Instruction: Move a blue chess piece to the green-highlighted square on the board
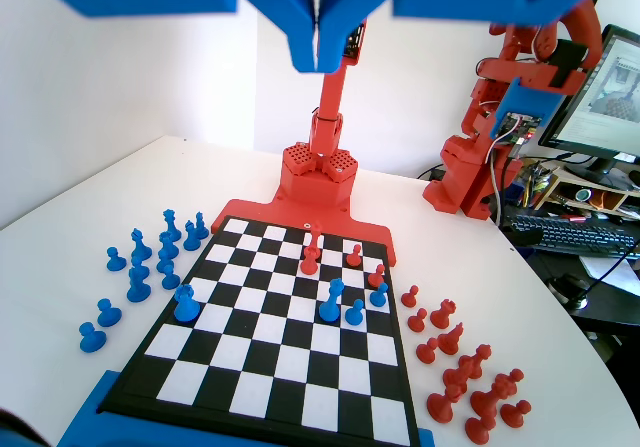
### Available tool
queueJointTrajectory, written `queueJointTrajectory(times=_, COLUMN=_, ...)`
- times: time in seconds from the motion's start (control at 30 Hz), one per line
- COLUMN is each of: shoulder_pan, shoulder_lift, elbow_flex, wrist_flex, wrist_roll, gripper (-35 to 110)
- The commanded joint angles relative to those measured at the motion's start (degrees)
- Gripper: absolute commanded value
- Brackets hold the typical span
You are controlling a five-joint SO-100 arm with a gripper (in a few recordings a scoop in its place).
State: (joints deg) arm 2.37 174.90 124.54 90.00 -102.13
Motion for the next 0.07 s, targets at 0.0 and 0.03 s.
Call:
queueJointTrajectory(times=0.0, shoulder_pan=-0.09, shoulder_lift=0.18, elbow_flex=0.18, wrist_flex=-0.09, wrist_roll=-0.35, gripper=2)
queueJointTrajectory(times=0.03, shoulder_pan=-0.09, shoulder_lift=0.18, elbow_flex=0.18, wrist_flex=-0.09, wrist_roll=-0.35, gripper=2)
